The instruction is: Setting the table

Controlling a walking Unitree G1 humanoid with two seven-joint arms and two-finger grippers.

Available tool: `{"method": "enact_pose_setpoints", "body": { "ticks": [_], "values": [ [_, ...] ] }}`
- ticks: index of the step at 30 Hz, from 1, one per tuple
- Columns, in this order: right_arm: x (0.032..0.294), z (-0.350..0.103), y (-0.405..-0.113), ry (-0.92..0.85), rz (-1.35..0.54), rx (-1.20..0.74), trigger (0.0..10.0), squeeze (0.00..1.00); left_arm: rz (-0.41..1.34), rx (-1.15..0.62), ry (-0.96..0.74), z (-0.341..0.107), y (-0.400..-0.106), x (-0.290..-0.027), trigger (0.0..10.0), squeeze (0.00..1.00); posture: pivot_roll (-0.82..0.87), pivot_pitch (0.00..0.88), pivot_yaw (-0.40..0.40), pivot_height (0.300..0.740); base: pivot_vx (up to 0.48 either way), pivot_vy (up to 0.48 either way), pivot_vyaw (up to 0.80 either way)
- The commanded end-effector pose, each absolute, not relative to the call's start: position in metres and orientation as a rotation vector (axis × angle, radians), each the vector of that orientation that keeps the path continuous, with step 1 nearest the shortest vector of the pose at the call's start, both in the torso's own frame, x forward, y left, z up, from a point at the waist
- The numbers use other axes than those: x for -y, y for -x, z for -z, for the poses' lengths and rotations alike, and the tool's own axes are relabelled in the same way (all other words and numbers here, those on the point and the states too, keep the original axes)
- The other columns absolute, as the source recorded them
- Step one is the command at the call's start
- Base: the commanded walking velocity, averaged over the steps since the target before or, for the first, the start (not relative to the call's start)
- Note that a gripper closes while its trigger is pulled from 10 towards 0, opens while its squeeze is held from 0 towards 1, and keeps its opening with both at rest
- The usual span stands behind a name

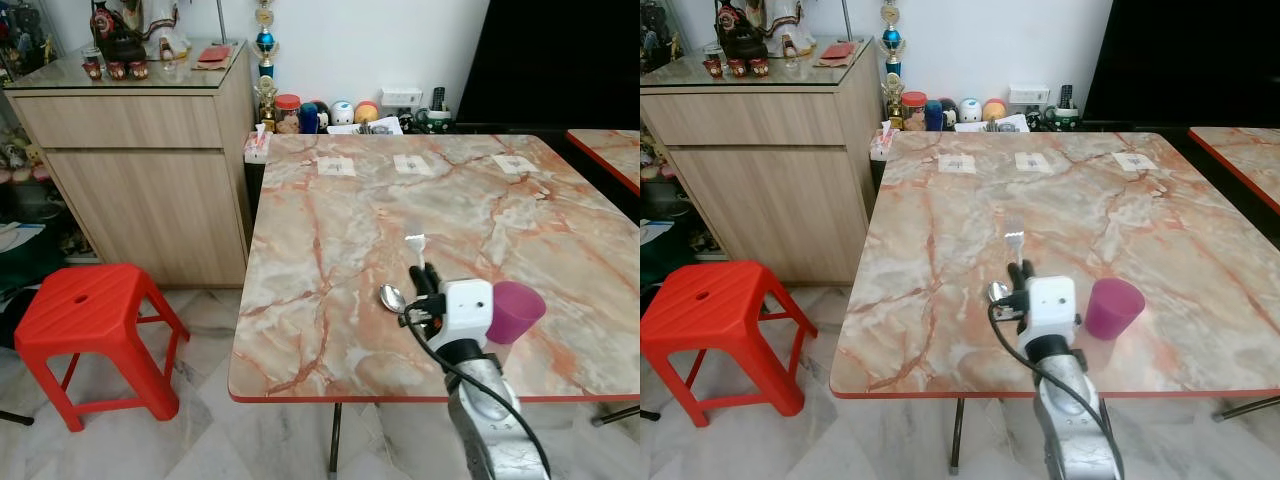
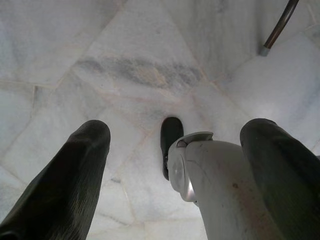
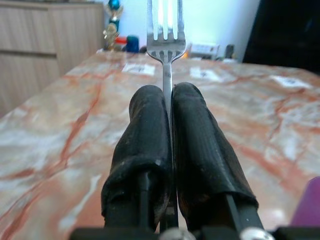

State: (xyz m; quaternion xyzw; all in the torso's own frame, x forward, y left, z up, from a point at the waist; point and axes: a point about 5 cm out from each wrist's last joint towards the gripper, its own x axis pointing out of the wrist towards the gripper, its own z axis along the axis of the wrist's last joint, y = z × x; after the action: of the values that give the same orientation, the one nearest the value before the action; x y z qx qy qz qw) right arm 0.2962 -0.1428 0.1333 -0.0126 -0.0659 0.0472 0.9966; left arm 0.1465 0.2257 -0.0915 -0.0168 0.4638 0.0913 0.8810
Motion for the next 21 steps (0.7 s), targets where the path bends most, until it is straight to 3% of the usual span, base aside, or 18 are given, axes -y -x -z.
{"method": "enact_pose_setpoints", "body": {
  "ticks": [1,8,21],
  "values": [
    [0.15,-0.139,-0.294,0.026,-0.083,0.145,10.0,0.0,-0.177,-0.993,0.023,0.094,-0.141,-0.224,10.0,0.0,0.01,0.0,-0.036,0.74,0.0,0.0,0.0],
    [0.14,-0.14,-0.293,0.008,-0.059,0.15,10.0,0.0,-0.169,-0.992,0.011,0.094,-0.141,-0.225,10.0,0.0,0.02,0.0,-0.042,0.74,0.0,0.0,0.0],
    [0.143,-0.148,-0.296,-0.013,0.019,0.163,10.0,0.0,-0.169,-0.984,0.007,0.093,-0.142,-0.225,10.0,0.0,0.02,0.0,-0.042,0.74,0.0,-0.449,0.0]
  ]
}}
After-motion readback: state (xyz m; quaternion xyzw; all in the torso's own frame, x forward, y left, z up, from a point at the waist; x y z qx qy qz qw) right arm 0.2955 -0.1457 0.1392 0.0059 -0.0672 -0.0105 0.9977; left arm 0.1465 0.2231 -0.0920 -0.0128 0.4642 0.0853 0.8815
